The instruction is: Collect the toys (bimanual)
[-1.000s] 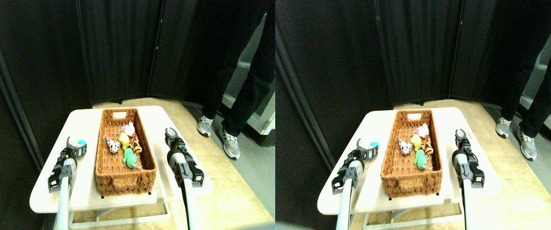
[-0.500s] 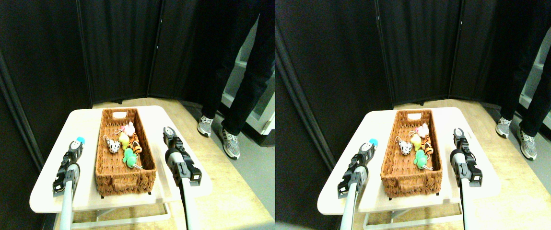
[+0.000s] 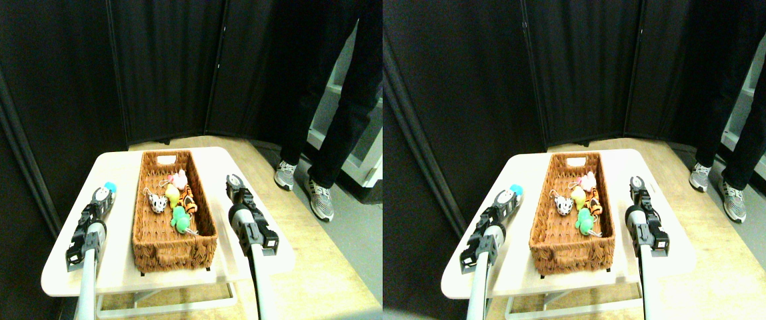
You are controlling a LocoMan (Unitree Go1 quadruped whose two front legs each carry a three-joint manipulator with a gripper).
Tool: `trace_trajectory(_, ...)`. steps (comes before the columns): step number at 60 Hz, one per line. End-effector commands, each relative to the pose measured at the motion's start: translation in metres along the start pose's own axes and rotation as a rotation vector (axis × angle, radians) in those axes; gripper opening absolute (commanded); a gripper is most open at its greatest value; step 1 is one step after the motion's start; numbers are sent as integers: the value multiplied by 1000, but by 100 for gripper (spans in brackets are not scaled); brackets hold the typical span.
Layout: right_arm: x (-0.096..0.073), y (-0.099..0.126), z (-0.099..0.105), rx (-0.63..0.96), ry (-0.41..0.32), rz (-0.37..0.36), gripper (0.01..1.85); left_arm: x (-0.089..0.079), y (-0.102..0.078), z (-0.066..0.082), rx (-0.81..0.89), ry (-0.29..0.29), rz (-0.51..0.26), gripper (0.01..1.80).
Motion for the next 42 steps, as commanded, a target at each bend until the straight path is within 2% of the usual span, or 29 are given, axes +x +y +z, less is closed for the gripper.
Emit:
trace_trajectory(1, 4, 5, 1, 10, -15, 30, 1, -5, -24, -3, 68, 46, -90, 1)
trace_trajectory(6, 4, 5, 1, 15, -25, 24, 1, -7, -33, -8, 65, 55, -97, 1)
trace_trajectory(7, 5, 5, 1, 17, -34, 19, 1, -9, -40, -13, 60, 72, -101, 1)
trace_trajectory(10, 6, 4, 1, 4, -39, 20, 1, -10, -45, -16, 65, 88, -99, 1)
trace_trajectory(18, 13, 1, 2, -8, -55, 13, 1, -15, -63, -31, 40, 105, -91, 1)
trace_trajectory(22, 17, -1, 2, -5, -60, 3, 1, -16, -74, -40, 38, 156, -111, 1)
trace_trajectory(24, 17, -1, 3, -6, -59, 2, 1, -16, -75, -42, 35, 164, -110, 1)
trace_trajectory(28, 19, -1, 4, -2, -64, -3, 1, -15, -86, -56, 19, 179, -106, 1)
trace_trajectory(31, 19, -1, 4, 1, -66, -5, 1, -15, -89, -59, 8, 186, -102, 1)
trace_trajectory(32, 19, 0, 4, 7, -69, -4, 1, -14, -93, -66, -10, 202, -93, 1)
trace_trajectory(35, 18, 0, 5, -3, -69, 4, 1, -13, -98, -74, -28, 231, -85, 1)
trace_trajectory(42, 17, 1, 5, -15, -75, 5, 1, -12, -106, -87, -30, 260, -95, 1)
